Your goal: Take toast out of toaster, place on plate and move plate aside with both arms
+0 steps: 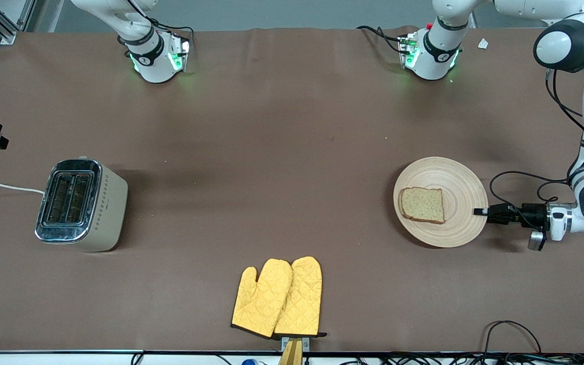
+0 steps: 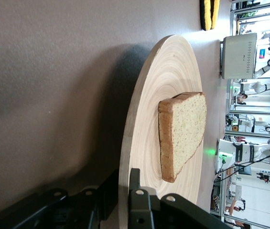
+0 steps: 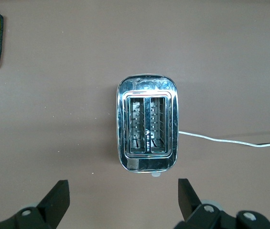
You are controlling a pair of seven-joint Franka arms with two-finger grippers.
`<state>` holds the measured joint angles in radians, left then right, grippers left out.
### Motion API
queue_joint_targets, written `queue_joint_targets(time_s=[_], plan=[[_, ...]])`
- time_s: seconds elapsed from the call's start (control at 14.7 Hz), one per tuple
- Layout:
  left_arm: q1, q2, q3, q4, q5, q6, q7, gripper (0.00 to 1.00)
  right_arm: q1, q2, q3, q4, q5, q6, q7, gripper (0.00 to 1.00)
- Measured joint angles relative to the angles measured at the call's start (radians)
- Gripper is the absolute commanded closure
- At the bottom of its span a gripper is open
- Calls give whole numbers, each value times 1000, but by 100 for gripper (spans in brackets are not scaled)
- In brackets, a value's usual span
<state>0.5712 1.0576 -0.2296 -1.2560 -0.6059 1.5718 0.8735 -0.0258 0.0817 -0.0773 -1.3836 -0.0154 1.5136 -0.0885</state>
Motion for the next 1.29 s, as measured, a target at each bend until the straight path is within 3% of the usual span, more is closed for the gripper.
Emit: queue_joint_targets(time_s=[0.27,0.48,0.75,1.29], plan=[[-5,-4,4,52,2,-6,-41,0,-1,0,-1,0,0,-3,0,0],[-70,-45,16,134,74,-20,-107,0,-1,0,-1,0,0,-8,0,0],[-247,-222,24,231,276,-25,-273,0,-1,0,2,1,1,-8,0,0],[-554,-547,35,244,603,-122,-709,0,0,0,10,2,1,-8,0,0]])
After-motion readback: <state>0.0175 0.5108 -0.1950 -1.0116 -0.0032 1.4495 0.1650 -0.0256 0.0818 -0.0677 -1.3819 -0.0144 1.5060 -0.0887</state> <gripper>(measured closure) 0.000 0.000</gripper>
